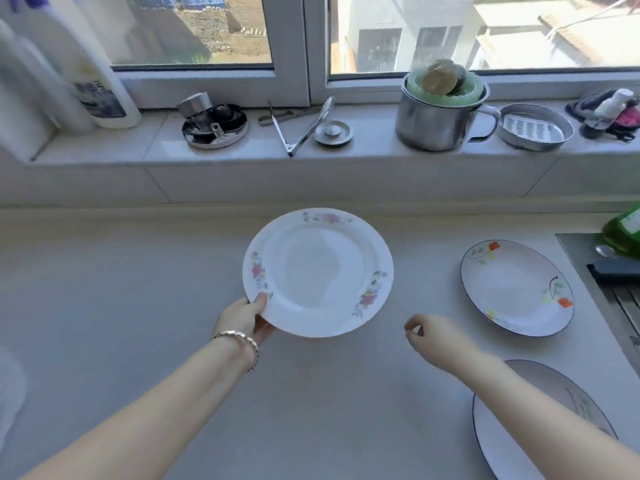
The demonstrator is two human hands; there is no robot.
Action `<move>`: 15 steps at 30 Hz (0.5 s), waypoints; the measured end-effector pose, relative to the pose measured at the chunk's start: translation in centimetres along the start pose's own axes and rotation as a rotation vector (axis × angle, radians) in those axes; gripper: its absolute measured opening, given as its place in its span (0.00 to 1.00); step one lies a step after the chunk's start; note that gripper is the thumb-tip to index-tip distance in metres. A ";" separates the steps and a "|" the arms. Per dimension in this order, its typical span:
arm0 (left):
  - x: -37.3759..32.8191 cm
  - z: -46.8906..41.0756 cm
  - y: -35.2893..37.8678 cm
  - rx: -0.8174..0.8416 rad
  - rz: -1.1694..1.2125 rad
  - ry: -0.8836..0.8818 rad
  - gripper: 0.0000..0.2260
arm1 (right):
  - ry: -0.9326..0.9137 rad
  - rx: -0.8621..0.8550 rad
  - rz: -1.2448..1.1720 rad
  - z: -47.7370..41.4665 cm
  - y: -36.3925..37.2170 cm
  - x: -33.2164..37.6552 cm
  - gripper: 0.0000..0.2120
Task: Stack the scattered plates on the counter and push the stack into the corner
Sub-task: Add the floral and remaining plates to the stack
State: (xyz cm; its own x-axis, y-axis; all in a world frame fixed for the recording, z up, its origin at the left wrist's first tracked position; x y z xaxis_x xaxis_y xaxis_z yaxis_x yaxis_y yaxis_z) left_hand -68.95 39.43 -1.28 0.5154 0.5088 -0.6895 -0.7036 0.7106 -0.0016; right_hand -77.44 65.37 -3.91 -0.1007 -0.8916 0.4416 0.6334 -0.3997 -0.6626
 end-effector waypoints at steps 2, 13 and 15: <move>-1.7 0.9 -4.3 -0.023 0.020 0.062 0.09 | -0.034 0.001 0.040 1.1 1.1 2.8 0.15; -8.4 3.9 -31.1 -0.185 0.231 0.293 0.11 | -0.246 0.046 0.140 4.8 14.2 22.0 0.14; -8.9 4.4 -36.4 -0.218 0.249 0.316 0.11 | -0.272 0.064 0.157 5.5 17.3 25.7 0.13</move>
State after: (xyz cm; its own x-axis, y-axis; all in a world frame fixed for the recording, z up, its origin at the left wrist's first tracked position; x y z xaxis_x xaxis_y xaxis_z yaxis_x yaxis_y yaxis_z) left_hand -45.74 11.15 8.08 0.1666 0.4537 -0.8754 -0.8910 0.4496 0.0634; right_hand -64.86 36.72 -0.67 0.2052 -0.8482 0.4884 0.6726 -0.2403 -0.6999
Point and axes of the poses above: each hand's wrist, its own z-axis away from the middle knuckle, its own y-axis out of the palm, x = y × z, the point moved 2 cm from there along -z, towards the middle knuckle, and after that the axes turned 9 degrees about -z, right-handed, at the moved point
